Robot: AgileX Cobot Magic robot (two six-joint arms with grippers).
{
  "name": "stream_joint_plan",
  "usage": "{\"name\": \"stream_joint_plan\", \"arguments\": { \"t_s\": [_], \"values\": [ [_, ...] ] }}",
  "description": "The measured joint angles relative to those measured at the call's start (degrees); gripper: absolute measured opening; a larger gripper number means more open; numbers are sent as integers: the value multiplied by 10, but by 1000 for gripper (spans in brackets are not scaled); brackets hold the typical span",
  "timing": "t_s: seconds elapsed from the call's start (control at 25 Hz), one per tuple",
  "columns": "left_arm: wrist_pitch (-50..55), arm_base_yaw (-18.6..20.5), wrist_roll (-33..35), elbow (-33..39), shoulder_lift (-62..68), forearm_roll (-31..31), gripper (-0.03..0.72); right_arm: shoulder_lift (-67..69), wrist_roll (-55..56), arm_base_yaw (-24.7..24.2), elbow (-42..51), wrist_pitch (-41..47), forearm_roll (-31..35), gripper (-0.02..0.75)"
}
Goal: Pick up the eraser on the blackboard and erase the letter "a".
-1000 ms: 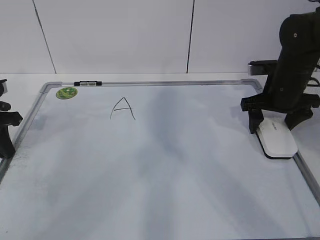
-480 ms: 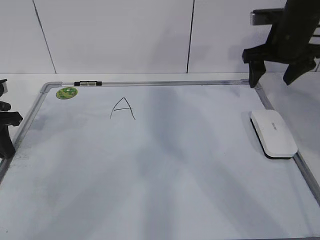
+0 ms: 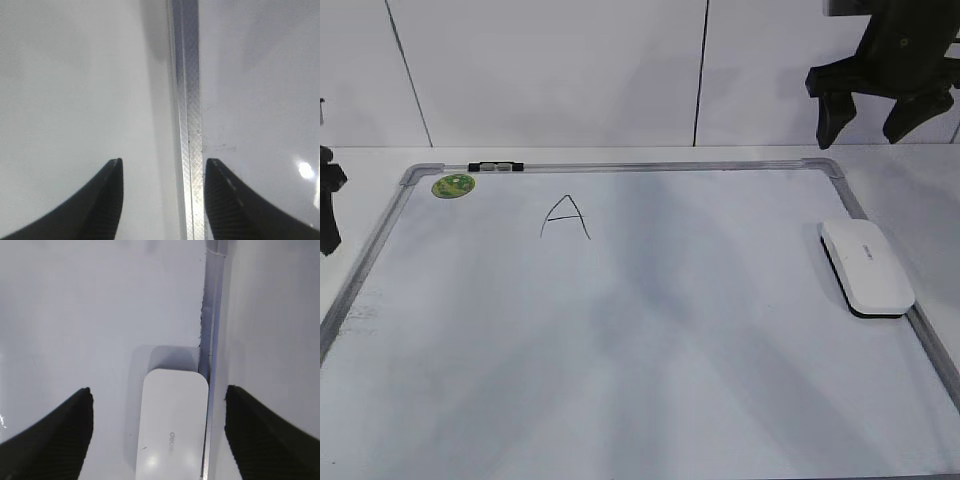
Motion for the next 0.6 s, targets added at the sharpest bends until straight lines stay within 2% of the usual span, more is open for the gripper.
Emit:
{"name": "stream_joint_plan", "arguments": {
  "t_s": [0.16,0.6],
  "values": [
    [14,0,-9,-56,0,4,419,-21,-10,0,0,1,5,615],
    [25,-2,-14,-64,-115,5,428,-128,-20,0,0,9,5,596]
  ]
}}
